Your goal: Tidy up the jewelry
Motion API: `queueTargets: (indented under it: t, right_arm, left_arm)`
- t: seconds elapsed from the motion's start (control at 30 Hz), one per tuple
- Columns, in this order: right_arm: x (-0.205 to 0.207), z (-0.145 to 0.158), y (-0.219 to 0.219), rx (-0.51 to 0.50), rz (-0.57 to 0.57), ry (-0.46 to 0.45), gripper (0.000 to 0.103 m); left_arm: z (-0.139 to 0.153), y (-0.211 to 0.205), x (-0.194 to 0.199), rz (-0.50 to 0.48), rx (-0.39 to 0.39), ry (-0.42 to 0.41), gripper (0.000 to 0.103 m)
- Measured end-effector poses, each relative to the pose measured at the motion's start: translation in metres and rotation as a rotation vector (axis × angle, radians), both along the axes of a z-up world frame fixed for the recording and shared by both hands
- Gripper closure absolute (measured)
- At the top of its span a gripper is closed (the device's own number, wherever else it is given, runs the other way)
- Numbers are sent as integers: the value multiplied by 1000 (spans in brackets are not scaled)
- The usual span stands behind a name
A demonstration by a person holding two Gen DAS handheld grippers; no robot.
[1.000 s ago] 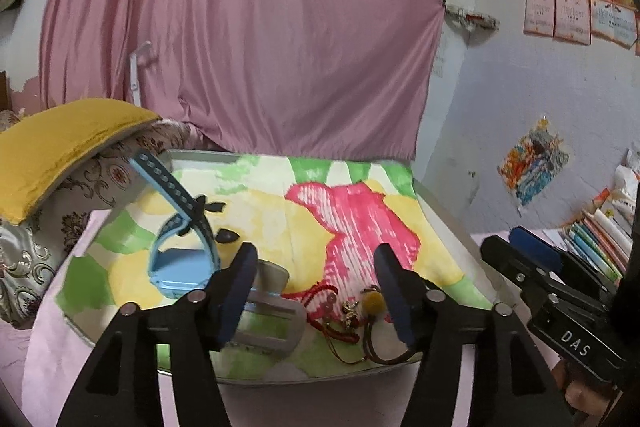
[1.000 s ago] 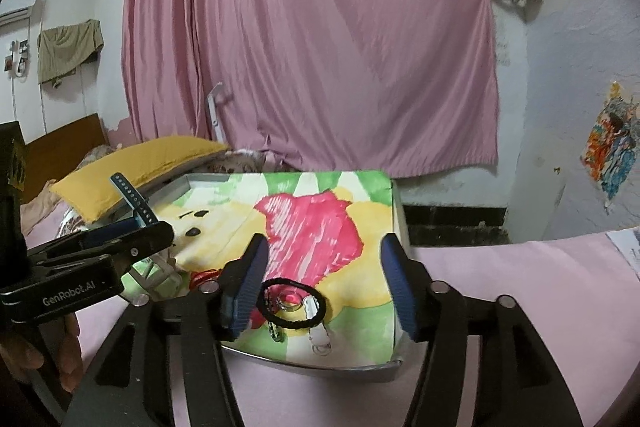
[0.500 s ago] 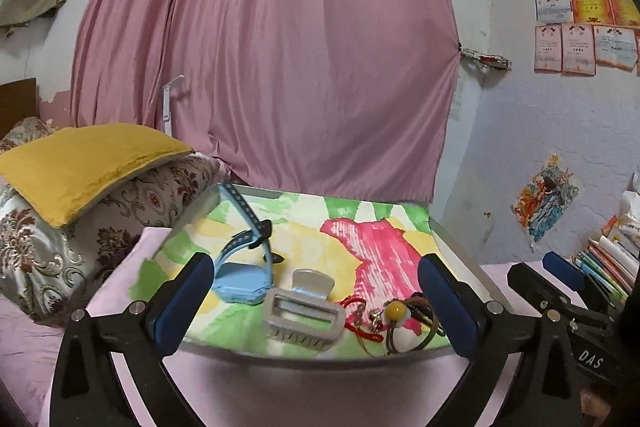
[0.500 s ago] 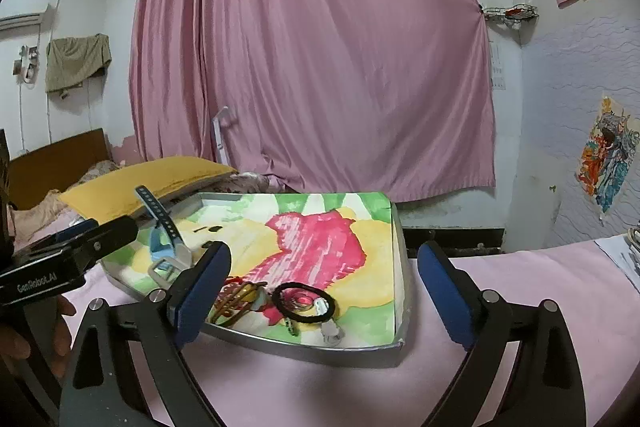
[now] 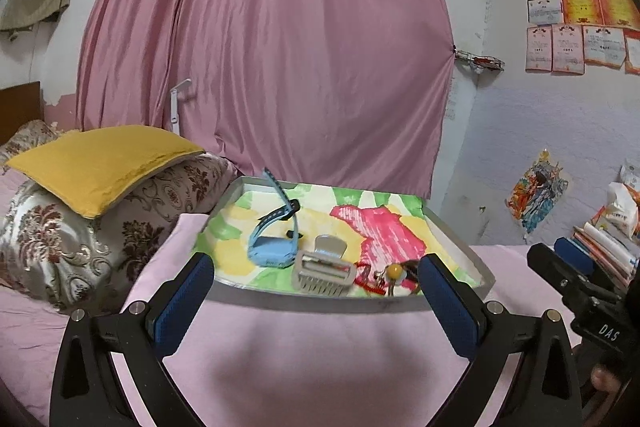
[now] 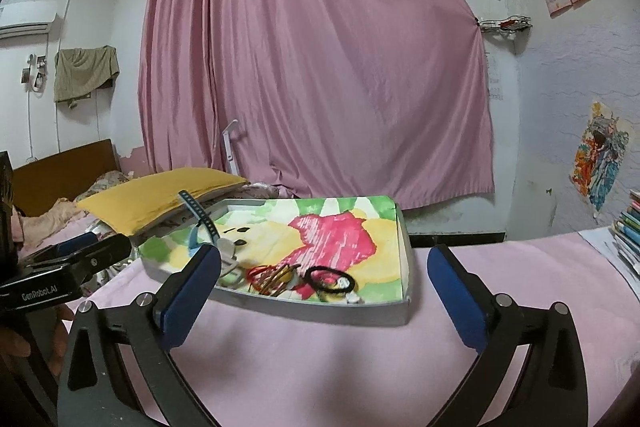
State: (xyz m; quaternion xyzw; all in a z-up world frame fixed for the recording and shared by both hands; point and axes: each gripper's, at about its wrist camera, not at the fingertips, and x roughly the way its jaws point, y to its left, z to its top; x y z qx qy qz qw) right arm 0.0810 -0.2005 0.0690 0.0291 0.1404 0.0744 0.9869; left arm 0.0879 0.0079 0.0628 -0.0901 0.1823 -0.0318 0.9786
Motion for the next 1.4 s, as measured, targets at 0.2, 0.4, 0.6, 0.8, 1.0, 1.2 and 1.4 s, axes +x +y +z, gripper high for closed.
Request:
queueTargets:
  t: [0.2,0.4,0.6,0.8,1.0,1.2,1.4]
  right_arm:
    - [-17,-7,-1,8,-4,12,2]
    - [-35,-16,-3,35,-14,21,2]
    - [-50,-28,1,19,-57,-1,2]
    - [-55,-33,4,-19,-84,-27,2]
    - [-52,-34,5,-32,-93,-14,2]
    - [-52,-34,7,-46,-100,-12,2]
    - [-52,-33,7,-48,-99,-7,2]
  left_arm:
    - [-5,-2,-26,12,40,-13,1]
    - [-18,-2,-43,33,64,-6,1]
    - [-27,-2,-55,61,72,-19,1]
    - [-36,-5,-65,91,86,-49,1]
    - [-39,-4,-68,87,71,-45,1]
    - [-42,-4,-68,78,71,-32,1]
    - [-44,0,-66,72,40,-8,1]
